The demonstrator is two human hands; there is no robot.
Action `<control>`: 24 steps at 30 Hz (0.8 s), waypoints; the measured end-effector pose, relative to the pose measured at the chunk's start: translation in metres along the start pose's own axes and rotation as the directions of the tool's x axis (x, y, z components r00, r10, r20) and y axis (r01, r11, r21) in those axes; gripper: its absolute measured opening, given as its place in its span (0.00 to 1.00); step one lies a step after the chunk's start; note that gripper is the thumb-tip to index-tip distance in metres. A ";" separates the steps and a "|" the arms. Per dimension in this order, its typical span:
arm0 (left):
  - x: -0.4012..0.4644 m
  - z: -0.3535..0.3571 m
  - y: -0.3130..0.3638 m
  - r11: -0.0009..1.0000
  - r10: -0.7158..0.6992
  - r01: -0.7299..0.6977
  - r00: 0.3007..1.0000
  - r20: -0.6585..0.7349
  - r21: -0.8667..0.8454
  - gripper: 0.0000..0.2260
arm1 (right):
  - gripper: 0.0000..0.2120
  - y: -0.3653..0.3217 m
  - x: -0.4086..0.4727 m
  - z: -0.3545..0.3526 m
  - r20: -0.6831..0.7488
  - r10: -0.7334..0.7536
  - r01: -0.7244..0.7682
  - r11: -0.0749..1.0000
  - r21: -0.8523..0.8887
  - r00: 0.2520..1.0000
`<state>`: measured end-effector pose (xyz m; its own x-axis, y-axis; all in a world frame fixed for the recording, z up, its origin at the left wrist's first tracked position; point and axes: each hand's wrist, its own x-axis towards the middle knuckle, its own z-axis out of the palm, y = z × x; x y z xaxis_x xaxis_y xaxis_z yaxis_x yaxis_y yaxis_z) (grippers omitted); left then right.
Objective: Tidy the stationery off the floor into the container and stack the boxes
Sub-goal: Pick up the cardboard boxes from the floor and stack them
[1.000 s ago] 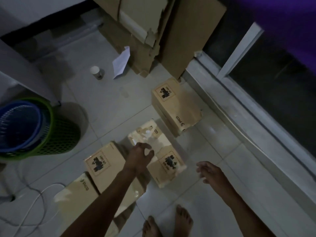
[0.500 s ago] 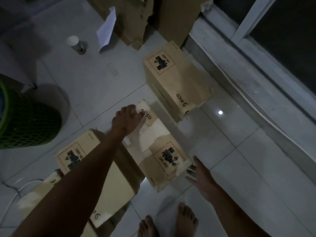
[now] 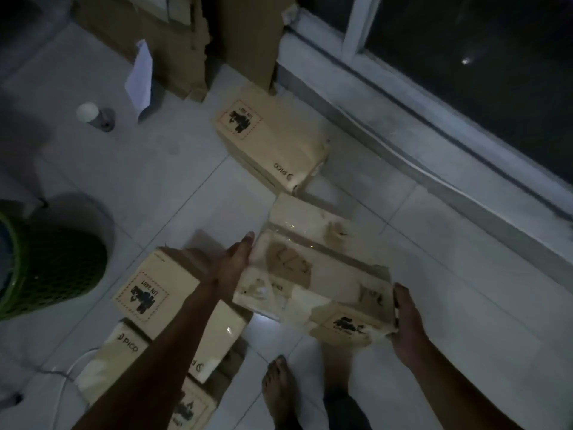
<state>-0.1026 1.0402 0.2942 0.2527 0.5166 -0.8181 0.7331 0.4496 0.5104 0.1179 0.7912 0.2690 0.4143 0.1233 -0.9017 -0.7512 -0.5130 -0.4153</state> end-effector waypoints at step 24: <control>-0.224 0.244 0.226 0.748 0.312 -0.631 0.606 0.731 0.204 0.22 | 0.18 0.014 -0.246 -0.321 -0.469 -0.329 0.523 0.765 0.376 0.819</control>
<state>0.1606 0.8481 0.5285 0.8440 -0.0793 -0.5305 0.5178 -0.1382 0.8443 0.1702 0.4811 0.5240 0.8280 -0.1285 -0.5458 -0.5513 -0.0083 -0.8343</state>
